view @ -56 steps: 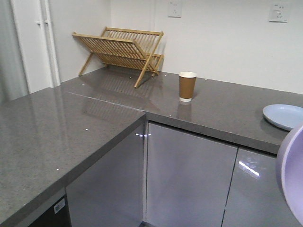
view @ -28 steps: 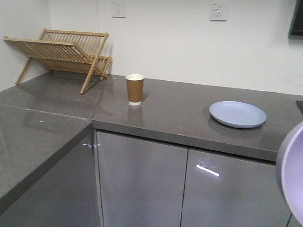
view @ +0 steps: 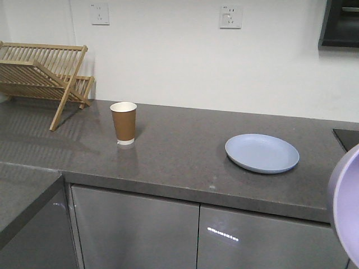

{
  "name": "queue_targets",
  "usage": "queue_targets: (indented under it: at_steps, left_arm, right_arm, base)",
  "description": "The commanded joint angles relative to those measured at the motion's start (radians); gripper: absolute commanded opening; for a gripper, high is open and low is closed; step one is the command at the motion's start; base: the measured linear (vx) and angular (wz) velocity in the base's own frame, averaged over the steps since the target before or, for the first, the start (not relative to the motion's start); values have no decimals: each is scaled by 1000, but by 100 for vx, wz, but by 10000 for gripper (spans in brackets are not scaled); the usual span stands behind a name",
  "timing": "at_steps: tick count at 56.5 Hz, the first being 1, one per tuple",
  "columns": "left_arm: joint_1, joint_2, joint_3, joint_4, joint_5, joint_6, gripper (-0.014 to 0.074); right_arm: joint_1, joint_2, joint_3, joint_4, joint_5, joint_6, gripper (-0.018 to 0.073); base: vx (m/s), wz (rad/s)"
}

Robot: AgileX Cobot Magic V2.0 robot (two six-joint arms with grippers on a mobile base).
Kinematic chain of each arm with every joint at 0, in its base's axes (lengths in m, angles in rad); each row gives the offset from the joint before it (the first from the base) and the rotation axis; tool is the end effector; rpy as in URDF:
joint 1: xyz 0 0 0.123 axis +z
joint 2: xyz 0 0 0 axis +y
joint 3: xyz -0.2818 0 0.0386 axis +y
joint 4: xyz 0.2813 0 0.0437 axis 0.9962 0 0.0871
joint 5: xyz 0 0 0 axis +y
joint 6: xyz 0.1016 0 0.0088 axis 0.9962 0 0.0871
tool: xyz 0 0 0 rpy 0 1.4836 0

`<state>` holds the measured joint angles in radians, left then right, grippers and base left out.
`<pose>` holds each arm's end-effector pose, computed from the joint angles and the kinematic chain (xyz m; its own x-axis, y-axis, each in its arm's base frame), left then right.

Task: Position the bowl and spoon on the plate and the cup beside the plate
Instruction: 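Drive the base to the counter with the pale blue plate and cup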

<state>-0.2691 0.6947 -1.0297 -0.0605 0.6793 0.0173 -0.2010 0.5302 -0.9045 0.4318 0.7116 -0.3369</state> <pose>0.1514 -0.0458 0.4409 -0.2532 0.0389 -0.9666 0.2937 0.9551 -0.0384 0.1215 0.0037 0.4225 -0.1974 0.0391 -0.9795 -0.0705 0.9961 0.0540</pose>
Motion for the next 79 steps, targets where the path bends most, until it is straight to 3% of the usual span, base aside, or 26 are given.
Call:
queue_targets:
  at_steps: [1, 45, 79]
  left_arm:
    - [-6, -4, -23, -10, -82, -1, -3]
    - [-6, -4, -23, -10, -82, -1, -3]
    - [-6, -2, -23, -10, -82, -1, -3]
  right_arm:
    - [-5, 8, -26, 20, -89, 2, -9]
    - [-5, 8, -26, 20, -89, 2, -9]
    - [-5, 8, -26, 20, -90, 5, -9]
  base:
    - [41, -1]
    - [42, -12]
    - [23, -17]
